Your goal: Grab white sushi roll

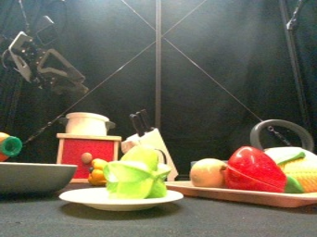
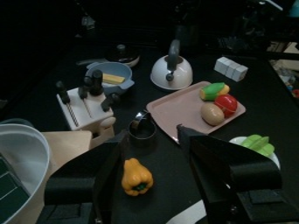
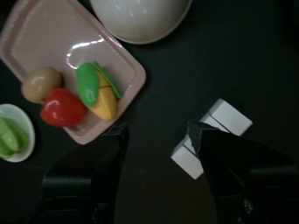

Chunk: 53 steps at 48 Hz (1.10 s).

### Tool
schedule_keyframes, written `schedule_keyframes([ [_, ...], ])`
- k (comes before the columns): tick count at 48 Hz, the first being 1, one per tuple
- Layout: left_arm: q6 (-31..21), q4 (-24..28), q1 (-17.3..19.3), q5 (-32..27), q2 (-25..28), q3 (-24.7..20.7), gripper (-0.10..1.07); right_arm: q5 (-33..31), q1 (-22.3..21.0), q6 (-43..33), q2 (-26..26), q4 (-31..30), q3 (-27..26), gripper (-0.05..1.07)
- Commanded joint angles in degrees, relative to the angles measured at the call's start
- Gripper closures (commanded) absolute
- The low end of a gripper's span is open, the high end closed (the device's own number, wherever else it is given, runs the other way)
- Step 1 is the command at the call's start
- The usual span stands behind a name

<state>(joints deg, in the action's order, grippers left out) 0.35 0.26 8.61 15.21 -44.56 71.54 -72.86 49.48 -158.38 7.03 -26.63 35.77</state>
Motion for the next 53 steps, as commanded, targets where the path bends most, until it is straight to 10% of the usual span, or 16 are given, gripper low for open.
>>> schedule_keyframes([
  [1,0.1,-0.1,-0.1,0.5,0.0,-0.7,0.12,0.1,0.2,-0.1,-0.7,3.1,-1.8,0.13],
  [53,0.1,-0.2,0.2,0.6,0.0,-0.4,0.12,15.6,-1.8,-0.2,-4.8,9.8,6.7,0.05],
])
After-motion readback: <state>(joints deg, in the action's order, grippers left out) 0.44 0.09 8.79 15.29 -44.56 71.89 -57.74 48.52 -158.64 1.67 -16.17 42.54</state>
